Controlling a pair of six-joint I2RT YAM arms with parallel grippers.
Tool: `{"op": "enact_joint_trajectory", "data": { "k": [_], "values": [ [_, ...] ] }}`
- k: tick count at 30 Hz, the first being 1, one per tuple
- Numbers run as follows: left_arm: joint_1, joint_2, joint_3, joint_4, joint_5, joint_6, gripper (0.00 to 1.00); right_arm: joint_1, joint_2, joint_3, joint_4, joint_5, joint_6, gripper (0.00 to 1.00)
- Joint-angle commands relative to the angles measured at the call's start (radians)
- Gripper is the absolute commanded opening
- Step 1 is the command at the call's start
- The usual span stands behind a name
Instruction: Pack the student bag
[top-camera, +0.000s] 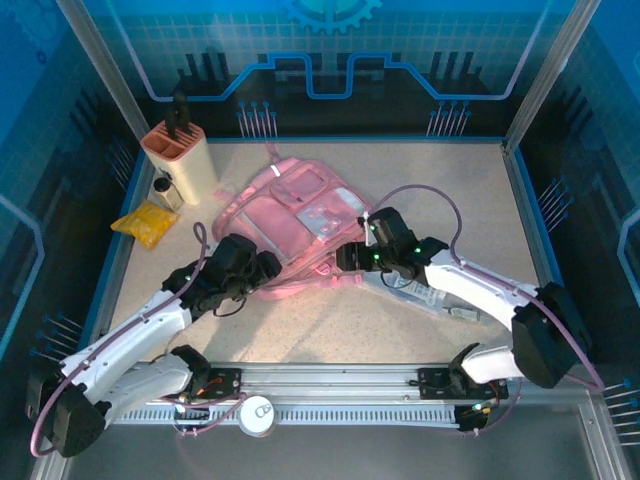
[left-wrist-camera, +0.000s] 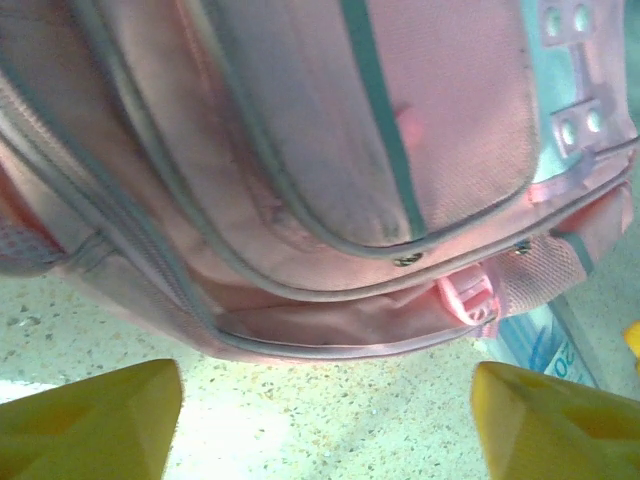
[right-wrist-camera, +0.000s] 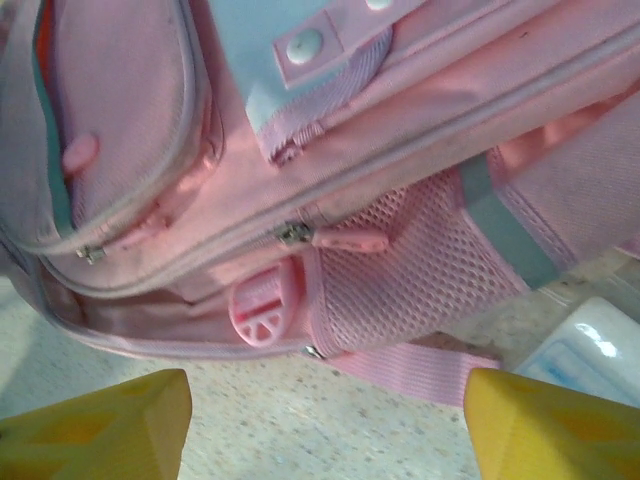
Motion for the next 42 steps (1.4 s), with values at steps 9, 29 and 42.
{"op": "enact_joint_trajectory", "data": {
  "k": [9, 29, 42],
  "values": [
    [-0.051, 0.168, 0.086, 0.127, -0.085, 0.285, 0.99, -0.023, 0.218, 0.211, -0.121, 0.008, 0.195, 0.73],
    [-0.051, 0.237, 0.132, 0.075, -0.081, 0.333, 0.99, -0.033, 0.414, 0.297, -0.019, 0.059, 0.391, 0.54],
    [-0.172, 0.274, 0.187, 0.065, -0.061, 0.226, 0.96, -0.062, 0.286, 0.149, 0.275, -0.004, 0.41, 0.01]
  ]
}}
